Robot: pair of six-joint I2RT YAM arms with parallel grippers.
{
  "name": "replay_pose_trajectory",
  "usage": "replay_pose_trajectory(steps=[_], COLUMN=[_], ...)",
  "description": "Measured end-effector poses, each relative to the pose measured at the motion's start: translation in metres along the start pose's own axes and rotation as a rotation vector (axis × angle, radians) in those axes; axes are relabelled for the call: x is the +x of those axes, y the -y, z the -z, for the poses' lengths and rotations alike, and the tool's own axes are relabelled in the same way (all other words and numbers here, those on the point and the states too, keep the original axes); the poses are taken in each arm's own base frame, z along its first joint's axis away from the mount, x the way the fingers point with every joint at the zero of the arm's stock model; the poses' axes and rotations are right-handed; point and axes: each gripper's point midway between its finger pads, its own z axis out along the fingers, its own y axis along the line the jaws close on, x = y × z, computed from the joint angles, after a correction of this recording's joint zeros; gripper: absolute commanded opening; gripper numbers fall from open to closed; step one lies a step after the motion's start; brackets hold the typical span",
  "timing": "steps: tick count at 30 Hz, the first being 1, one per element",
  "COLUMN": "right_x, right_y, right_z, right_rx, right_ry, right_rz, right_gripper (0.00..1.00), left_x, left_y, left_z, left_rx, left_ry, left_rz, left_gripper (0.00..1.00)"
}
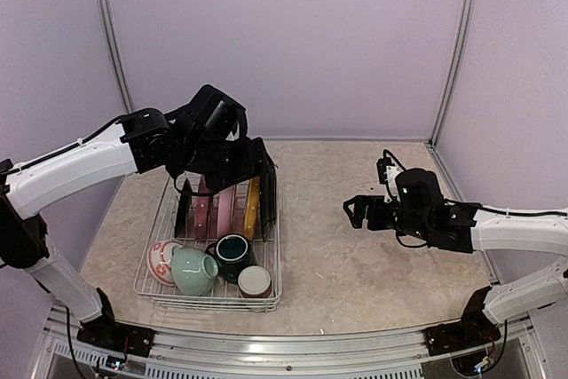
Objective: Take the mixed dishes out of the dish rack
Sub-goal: Grab the plate from the dish rack.
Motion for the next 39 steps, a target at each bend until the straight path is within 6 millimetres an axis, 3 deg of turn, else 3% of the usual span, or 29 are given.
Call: replay_pose_trajectory(steps=[5,12,17,23,39], right_x=[-0.001,-0.007,-0.006,-0.002,0.000], right_y=[0.000,-0.001,0.002,0.005,0.010], right_z=[0.001,0.006,0.008,0.008,0.007], right_rx=[-0.002,-0.010,-0.005,0.001,0.012], right_ry=[0.004,0.022,0.025,0.017,0.011], right_rz=[-0.003,-0.014,-0.018,-0.023,-0.032], right_gripper=[0.99,0.99,0.99,0.99,0.99], left_x=[-0.008,-0.014,-0.004,0.004,0.015], left_y=[0.014,0.018,0.008,0.003,-0.006], left_z=[-0.013,-0.043,-0.063,-0.077,-0.104], left_rx=[-0.008,-0.105,-0.171,-0.199,-0.232], left_ry=[0.026,0.041,0.014,-0.006,-0.050], left_rz=[0.001,0.005,-0.002,-0.004,0.004], left_gripper=[0.75,0.71,0.67,0.54,0.46])
